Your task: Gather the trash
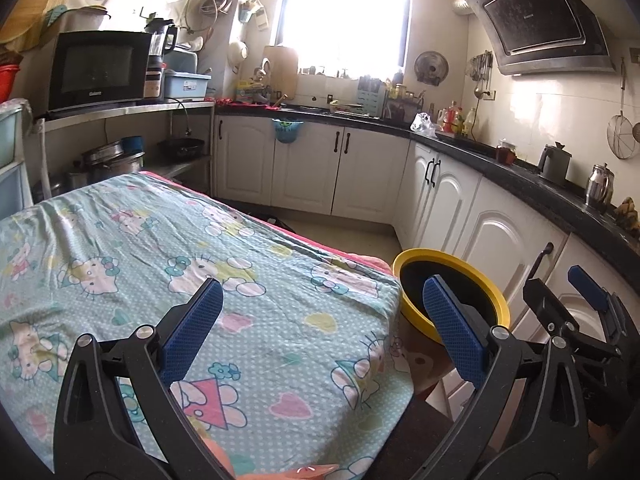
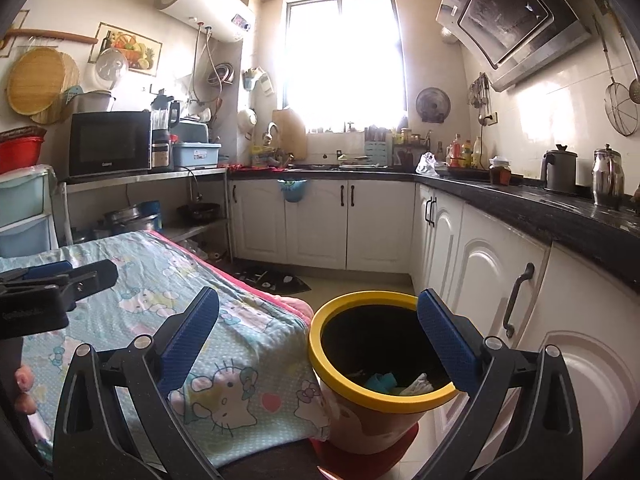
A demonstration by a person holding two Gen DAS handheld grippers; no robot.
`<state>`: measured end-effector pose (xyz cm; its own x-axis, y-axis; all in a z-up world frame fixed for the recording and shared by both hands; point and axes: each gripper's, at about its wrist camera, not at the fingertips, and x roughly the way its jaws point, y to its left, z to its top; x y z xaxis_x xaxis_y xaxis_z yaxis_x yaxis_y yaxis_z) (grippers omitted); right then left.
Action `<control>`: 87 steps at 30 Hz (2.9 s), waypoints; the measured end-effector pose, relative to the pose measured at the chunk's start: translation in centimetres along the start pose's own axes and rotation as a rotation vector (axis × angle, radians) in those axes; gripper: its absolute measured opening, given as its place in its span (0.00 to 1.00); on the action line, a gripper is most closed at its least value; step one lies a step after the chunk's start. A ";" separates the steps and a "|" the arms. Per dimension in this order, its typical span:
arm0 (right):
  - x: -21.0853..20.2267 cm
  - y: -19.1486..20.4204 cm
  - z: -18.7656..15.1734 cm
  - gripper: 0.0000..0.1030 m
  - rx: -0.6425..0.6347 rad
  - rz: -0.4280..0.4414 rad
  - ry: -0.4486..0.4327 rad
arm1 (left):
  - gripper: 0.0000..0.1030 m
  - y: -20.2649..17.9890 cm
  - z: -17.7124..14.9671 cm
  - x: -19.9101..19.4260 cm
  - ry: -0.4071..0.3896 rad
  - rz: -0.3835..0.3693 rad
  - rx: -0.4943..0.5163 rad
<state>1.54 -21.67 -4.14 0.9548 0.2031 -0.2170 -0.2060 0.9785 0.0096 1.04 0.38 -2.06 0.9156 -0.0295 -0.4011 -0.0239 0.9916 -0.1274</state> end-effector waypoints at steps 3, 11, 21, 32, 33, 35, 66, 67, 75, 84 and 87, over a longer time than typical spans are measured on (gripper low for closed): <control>0.1 -0.1 0.0 0.94 0.006 -0.002 -0.001 | 0.90 0.0 0.0 0.1 -0.004 0.001 0.001; 0.0 0.0 0.0 0.94 0.005 -0.004 -0.005 | 0.90 0.2 -0.1 0.0 -0.014 0.010 -0.003; 0.0 0.0 0.1 0.94 0.014 -0.007 -0.005 | 0.90 0.3 -0.1 0.1 -0.011 0.007 -0.001; 0.0 -0.1 0.1 0.94 0.017 -0.010 -0.003 | 0.90 0.3 -0.1 0.1 -0.016 0.006 0.002; 0.0 -0.1 0.2 0.94 0.017 -0.010 -0.004 | 0.90 0.2 -0.1 0.1 -0.015 0.009 0.002; 0.0 -0.1 0.1 0.94 0.017 -0.010 -0.005 | 0.90 0.3 -0.1 0.1 -0.014 0.009 0.002; 0.0 -0.1 0.0 0.94 0.023 -0.010 -0.005 | 0.90 0.2 -0.2 0.1 -0.016 0.014 0.007; 0.1 -0.1 0.0 0.94 0.024 -0.009 -0.004 | 0.90 0.2 -0.2 0.1 -0.016 0.015 0.008; 0.1 -0.1 0.0 0.94 0.024 -0.012 -0.001 | 0.90 0.2 -0.1 0.2 -0.007 0.012 0.010; 1.2 1.4 0.5 0.94 0.002 0.033 0.053 | 0.90 1.9 0.0 0.2 0.082 -0.006 -0.050; 3.1 5.8 2.1 0.94 -0.031 0.169 0.106 | 0.90 6.7 0.1 -1.1 0.143 0.080 -0.142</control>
<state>3.75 -15.34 -2.66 0.8786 0.3574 -0.3168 -0.3691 0.9291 0.0246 -0.13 7.09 -2.38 0.8426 0.0212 -0.5381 -0.1601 0.9639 -0.2127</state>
